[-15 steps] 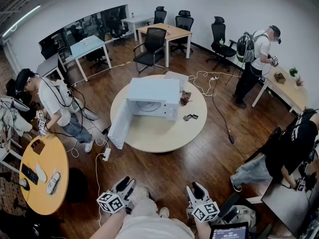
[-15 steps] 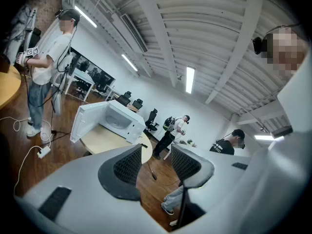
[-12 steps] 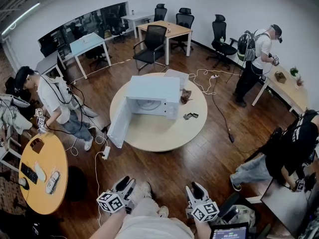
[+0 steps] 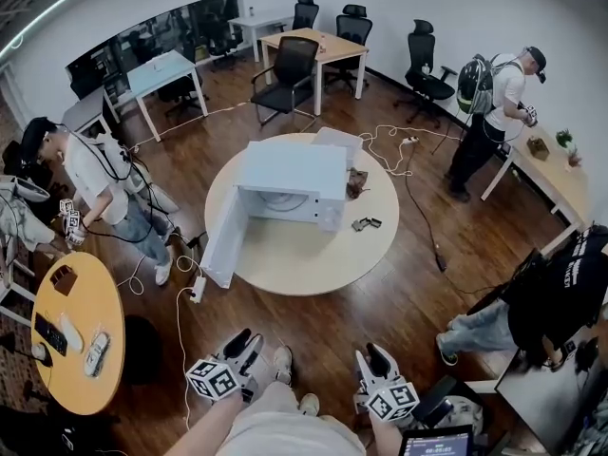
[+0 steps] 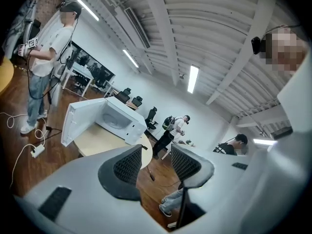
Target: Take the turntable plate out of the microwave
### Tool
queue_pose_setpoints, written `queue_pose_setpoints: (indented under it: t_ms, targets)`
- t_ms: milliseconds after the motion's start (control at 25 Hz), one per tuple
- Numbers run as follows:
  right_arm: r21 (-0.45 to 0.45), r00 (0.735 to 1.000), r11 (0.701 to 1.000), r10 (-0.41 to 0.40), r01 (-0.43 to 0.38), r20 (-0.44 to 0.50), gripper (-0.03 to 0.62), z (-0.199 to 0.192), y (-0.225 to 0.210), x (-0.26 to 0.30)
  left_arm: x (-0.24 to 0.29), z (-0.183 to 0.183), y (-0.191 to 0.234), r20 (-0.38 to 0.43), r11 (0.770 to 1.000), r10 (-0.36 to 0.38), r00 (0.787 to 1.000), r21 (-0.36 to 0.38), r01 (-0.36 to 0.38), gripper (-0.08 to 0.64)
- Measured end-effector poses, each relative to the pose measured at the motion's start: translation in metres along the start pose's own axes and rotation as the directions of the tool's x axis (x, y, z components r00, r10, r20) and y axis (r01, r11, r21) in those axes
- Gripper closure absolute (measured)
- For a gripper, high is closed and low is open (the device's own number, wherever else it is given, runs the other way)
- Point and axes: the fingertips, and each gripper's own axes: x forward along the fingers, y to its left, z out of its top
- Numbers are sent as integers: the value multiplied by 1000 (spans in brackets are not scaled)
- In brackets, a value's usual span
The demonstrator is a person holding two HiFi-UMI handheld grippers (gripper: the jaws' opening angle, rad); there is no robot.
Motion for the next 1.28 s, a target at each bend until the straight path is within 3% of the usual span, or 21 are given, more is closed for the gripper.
queue_pose_setpoints:
  t_ms: [560, 1280]
  targets:
    - [11, 1000, 1000, -17, 17, 0, 453, 34, -19, 105, 87, 56, 41, -62, 999, -49, 997, -2, 49, 364]
    - [2, 995, 995, -99, 99, 27, 453, 61, -30, 189, 161, 120, 92, -90, 992, -127, 988, 9, 128, 364]
